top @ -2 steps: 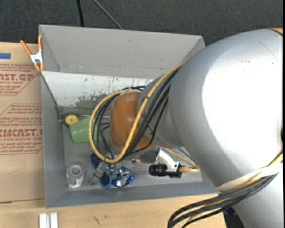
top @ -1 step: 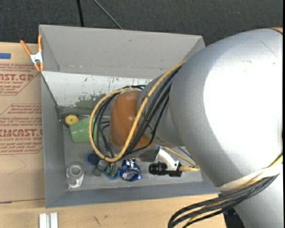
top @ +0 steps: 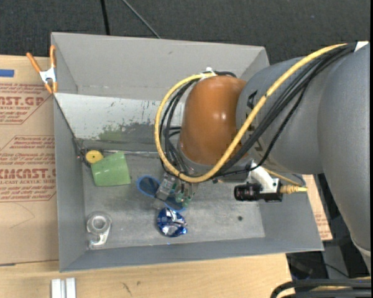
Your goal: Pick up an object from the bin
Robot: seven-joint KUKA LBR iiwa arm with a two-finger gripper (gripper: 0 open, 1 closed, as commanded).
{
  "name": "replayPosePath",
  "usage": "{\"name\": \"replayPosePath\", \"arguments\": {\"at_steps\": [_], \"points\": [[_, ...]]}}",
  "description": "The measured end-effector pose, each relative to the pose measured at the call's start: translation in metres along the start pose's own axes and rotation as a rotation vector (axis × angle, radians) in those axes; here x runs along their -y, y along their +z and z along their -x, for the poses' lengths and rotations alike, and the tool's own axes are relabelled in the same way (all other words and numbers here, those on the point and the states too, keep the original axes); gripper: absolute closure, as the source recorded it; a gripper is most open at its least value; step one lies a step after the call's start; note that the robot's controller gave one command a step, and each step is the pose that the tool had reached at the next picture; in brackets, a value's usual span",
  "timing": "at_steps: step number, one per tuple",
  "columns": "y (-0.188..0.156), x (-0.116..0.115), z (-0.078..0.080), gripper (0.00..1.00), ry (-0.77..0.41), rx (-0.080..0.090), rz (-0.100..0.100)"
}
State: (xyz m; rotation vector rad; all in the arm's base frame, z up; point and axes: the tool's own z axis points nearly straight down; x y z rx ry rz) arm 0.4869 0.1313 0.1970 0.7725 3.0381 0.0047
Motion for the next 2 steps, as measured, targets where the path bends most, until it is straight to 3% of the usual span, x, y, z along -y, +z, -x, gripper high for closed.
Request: {"name": "replayPosePath", "arguments": {"at_steps": [1, 2], "points": [[-0.129, -0.016, 0.005, 1.0, -0.009, 0.002, 0.003], [-0.126, -0.012, 0.048, 1.0, -0.211, -0.002, -0.003]]}}
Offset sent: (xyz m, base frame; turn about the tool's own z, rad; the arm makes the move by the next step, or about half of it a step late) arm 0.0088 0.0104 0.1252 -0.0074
